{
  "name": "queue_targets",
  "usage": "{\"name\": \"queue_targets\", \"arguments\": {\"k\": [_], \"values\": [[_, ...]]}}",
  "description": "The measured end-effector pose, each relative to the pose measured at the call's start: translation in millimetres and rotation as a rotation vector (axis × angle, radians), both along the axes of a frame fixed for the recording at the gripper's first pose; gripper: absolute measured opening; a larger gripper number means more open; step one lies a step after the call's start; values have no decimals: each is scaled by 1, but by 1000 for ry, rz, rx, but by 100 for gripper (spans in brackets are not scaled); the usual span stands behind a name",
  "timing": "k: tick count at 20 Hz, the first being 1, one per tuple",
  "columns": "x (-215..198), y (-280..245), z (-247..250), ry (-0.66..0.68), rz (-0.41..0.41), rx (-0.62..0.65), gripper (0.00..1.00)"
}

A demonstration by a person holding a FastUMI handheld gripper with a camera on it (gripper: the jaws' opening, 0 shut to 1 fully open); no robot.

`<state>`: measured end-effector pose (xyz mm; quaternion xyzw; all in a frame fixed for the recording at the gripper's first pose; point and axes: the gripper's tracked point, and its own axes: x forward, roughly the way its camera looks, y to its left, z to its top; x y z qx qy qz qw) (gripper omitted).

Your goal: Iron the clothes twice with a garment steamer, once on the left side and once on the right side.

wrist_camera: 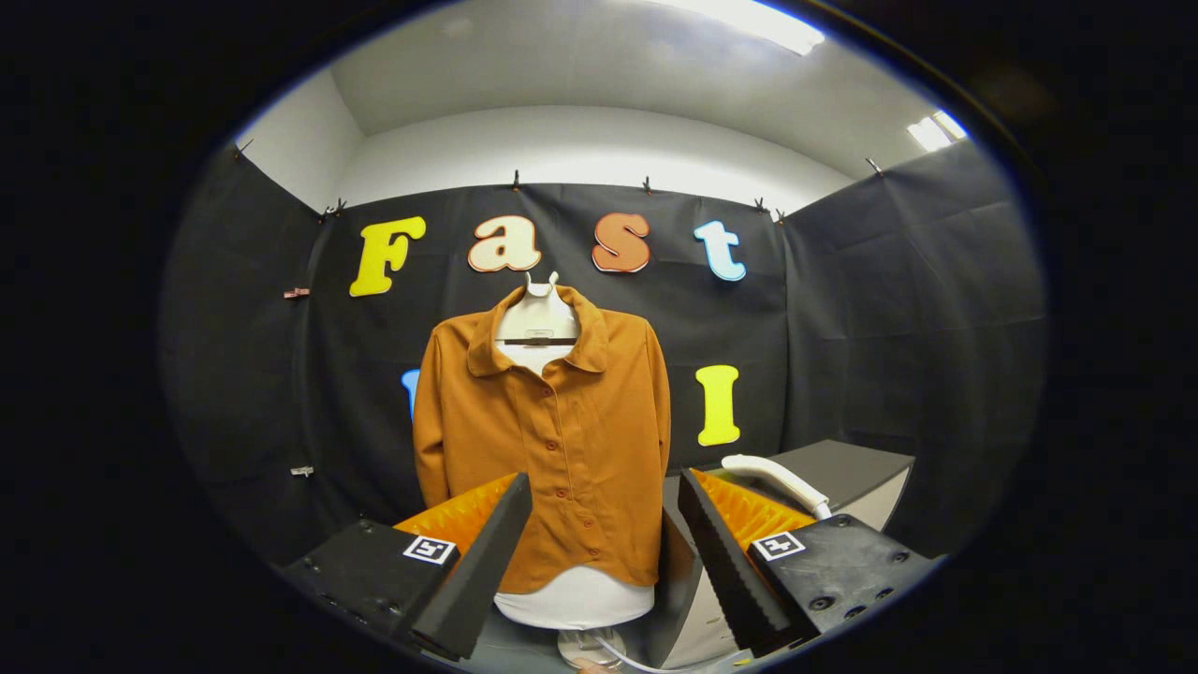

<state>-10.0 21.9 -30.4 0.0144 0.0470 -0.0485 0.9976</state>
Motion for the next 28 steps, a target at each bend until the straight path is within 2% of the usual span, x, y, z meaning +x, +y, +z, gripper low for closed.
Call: {"name": "queue_targets", "arguments": {"k": [7, 12, 23, 28], "values": [[10, -14, -11, 37, -63, -9, 99], [33, -48, -21, 54, -110, -7, 99], [138, -193, -43, 86, -173, -13, 99], [185, -250, -71, 150, -154, 18, 98]]}}
